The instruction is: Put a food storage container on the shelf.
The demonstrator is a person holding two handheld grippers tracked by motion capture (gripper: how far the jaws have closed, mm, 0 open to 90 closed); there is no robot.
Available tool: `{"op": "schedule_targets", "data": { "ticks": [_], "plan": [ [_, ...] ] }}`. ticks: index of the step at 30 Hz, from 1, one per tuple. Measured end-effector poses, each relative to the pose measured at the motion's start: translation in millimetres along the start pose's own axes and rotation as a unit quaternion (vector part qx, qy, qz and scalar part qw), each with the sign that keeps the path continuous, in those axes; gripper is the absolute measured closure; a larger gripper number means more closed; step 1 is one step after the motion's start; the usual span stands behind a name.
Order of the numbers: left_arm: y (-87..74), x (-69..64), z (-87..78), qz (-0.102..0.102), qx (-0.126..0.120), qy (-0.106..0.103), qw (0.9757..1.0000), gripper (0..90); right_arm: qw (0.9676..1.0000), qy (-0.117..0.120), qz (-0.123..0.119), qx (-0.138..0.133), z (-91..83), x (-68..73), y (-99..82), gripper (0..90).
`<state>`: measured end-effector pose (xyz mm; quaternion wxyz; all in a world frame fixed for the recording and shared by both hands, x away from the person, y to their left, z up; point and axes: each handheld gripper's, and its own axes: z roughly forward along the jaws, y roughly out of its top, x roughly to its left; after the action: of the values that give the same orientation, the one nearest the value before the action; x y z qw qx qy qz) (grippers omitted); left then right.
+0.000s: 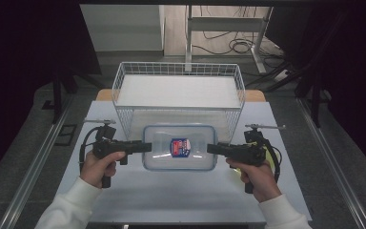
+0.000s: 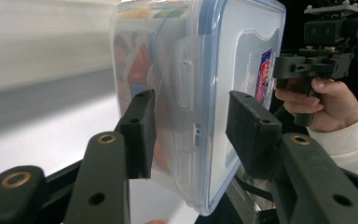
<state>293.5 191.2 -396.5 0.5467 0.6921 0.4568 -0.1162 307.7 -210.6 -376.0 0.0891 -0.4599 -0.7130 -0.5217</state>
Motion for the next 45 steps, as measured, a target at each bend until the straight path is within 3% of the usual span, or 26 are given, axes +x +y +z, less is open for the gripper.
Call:
{"op": "schedule_targets", "data": {
  "ticks": [18,45],
  "plan": [
    [51.6,-13.3,-13.2,0.019,-0.021,0.000,0.9996,53.4,0.9996,0.000,-0.025,-0.016,-7.7,17.4,49.6,51.6],
    [112.5,-2.9,-12.8,0.013,-0.028,0.011,0.9994,52.9,0.9994,0.001,-0.030,-0.016,4.8,9.5,109.1,51.3]
  ]
}}
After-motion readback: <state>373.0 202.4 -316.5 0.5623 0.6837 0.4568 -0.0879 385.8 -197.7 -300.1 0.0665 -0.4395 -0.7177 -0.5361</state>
